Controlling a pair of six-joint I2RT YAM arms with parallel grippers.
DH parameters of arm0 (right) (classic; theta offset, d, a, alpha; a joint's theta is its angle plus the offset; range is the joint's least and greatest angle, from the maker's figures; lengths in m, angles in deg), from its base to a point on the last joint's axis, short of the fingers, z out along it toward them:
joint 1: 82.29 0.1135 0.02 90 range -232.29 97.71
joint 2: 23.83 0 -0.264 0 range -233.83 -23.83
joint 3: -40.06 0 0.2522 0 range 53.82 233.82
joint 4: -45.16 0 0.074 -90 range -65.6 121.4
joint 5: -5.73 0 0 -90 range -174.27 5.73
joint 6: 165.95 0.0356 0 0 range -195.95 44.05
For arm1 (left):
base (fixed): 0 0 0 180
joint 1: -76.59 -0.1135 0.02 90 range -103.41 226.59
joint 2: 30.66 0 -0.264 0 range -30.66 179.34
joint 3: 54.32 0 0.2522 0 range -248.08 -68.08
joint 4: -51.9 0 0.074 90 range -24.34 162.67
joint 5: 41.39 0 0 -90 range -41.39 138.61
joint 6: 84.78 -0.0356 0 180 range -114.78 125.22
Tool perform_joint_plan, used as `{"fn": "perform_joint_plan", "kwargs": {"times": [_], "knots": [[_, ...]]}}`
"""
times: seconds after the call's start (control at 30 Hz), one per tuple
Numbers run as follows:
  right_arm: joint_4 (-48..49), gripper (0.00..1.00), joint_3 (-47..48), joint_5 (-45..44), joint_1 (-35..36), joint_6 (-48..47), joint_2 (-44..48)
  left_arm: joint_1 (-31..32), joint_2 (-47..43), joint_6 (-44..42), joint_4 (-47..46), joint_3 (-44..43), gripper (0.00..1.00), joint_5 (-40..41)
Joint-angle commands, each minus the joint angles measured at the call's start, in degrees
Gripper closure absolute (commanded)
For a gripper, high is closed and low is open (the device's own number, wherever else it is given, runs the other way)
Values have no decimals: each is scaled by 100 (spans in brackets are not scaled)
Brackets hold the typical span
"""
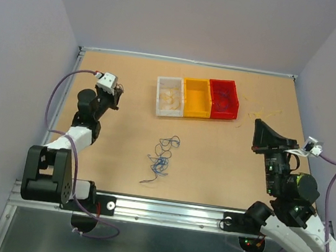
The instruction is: Untangle the cables
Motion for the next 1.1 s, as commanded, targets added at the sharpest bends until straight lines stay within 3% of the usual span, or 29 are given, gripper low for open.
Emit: {"fn": "perform_joint_plan", "kwargs": {"times": [0.0,0.13,0.3,0.5,0.7,0.83,0.9,0.93,0.97,1.07], "knots": [[361,100,-127,-317,6,-101,-91,-228,239,562,-100,-375,100,-170],[371,99,180,542,14,-347,-844,-238,179,518,-99,-358,100,-318],[204,100,909,1160,14,-479,-2725,-238,-111,404,-126,-226,100,-327],[160,99,2295,1319,14,-681,-4571,-246,-305,351,-187,-103,100,-415],[-112,100,3967,538,-38,-1069,-7391,-238,-358,307,-222,-50,100,-477],[-928,100,5214,545,-389,-473,-9175,-246,-419,316,-223,-15,100,-555],[-1710,99,5979,1000,-626,-102,-10133,-238,-411,325,-240,-15,100,-617],[-2339,99,6260,1646,-688,-67,-10459,-246,-402,316,-249,-15,100,-652],[-2763,99,7098,1957,-749,-93,-10793,-238,-402,325,-249,-6,100,-661],[-4408,99,8657,2251,-741,-110,-12191,-246,-411,290,-258,-15,100,-714]]}}
